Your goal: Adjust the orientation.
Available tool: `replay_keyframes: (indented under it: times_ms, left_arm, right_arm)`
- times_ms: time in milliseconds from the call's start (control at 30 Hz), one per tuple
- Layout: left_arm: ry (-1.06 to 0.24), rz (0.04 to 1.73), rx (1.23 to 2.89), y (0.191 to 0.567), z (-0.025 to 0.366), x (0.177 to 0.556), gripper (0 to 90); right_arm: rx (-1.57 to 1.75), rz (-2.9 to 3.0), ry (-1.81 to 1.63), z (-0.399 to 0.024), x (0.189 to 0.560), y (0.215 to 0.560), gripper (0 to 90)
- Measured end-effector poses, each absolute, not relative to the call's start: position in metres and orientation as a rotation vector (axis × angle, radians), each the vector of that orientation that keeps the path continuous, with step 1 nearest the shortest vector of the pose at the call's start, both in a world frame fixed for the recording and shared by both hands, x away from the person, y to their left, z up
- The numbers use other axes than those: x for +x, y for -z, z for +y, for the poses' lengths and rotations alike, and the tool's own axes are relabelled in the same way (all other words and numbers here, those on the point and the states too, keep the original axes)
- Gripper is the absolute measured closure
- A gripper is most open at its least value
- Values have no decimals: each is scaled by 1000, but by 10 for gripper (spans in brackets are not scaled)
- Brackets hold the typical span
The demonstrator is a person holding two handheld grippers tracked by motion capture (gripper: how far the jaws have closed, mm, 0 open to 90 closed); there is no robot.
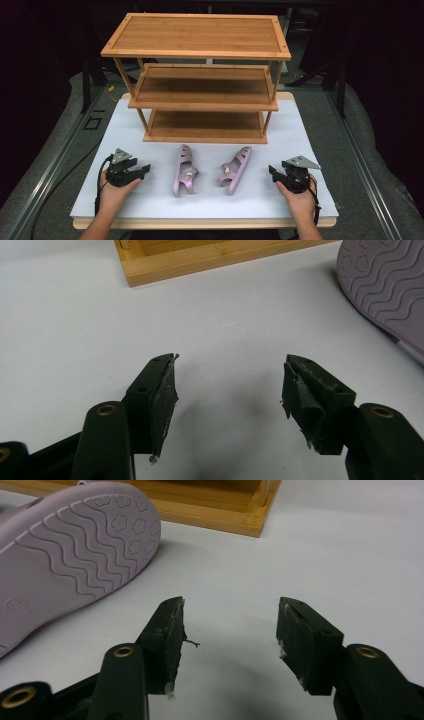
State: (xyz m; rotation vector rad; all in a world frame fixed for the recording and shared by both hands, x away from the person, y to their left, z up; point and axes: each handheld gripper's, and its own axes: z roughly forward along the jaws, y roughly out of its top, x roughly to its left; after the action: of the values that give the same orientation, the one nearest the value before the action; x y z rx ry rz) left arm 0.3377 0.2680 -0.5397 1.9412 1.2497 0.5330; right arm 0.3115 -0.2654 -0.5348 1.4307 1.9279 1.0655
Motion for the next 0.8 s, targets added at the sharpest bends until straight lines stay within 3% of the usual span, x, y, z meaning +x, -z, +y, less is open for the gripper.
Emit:
replay_keyframes:
  times_ms: [800]
  left_arm:
    - [-511, 1192, 1944, 523, 257, 325, 557]
  right_arm:
    - [1353, 1986, -1112, -252, 303, 528, 505]
